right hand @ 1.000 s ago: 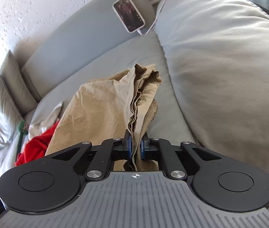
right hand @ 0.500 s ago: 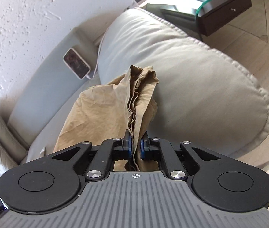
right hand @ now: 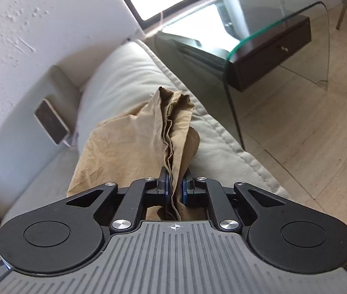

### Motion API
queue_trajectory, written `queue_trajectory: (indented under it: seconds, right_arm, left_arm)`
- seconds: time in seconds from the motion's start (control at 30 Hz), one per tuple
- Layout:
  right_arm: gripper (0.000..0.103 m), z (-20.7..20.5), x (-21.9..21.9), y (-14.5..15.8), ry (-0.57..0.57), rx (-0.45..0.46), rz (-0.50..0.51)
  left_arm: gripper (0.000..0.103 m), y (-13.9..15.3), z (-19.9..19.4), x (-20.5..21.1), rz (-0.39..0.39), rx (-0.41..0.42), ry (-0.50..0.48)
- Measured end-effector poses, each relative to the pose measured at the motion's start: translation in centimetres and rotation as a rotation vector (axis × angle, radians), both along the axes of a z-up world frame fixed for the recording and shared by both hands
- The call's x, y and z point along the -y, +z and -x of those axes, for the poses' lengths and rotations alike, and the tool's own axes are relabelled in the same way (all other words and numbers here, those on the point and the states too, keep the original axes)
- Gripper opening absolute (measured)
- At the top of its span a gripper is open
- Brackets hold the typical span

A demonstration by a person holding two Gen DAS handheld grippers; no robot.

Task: Fold clothes
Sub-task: 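Lift the trouser bundle with both grippers toward the cushion by the glass table, then lower the trouser bundle onto the cushion and open both grippers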

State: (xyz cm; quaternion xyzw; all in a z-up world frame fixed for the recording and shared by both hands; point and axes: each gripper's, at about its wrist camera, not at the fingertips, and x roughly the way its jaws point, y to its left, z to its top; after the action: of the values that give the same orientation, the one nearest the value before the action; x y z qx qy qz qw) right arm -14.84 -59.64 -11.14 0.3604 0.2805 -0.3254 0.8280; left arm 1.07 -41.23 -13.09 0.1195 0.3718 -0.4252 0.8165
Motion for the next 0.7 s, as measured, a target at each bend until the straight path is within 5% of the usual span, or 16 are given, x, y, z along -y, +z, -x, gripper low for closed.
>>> queue_trajectory:
  seconds: [0.1, 0.23, 0.33, 0.4, 0.47, 0.53, 0.6, 0.7]
  right_arm:
    - [0.022, -0.5, 0.2, -0.4, 0.029, -0.025, 0.026]
    - [0.048, 0.6, -0.8, 1.4, 0.058, -0.021, 0.056]
    - [0.054, 2.8, -2.3, 3.3, 0.053, 0.011, 0.103]
    - [0.062, 4.9, -3.4, 4.3, 0.030, 0.052, 0.098]
    - [0.062, 6.7, -4.2, 5.0, -0.001, 0.092, 0.077]
    - [0.056, 7.0, -5.3, 5.2, 0.026, 0.094, 0.113]
    - [0.008, 6.4, -6.9, 5.2, 0.095, 0.063, 0.186]
    - [0.005, 4.2, -8.6, 3.9, 0.184, -0.063, 0.300]
  left_arm:
    - [0.036, 0.3, 0.5, -0.6, 0.014, 0.028, -0.020]
    - [0.065, 1.7, 0.7, -2.6, 0.028, 0.039, -0.015]
    - [0.069, 3.3, 1.5, -5.5, 0.068, 0.076, 0.036]
    - [0.067, 4.1, 2.0, -7.4, 0.096, 0.078, 0.078]
    - [0.047, 4.4, 2.5, -8.7, 0.121, 0.058, 0.095]
    - [0.017, 3.9, 3.2, -8.3, 0.114, 0.045, 0.051]
    - [0.012, 2.9, 4.2, -7.0, 0.087, 0.041, -0.021]
    - [0.006, 1.6, 5.6, -5.2, 0.045, 0.034, -0.130]
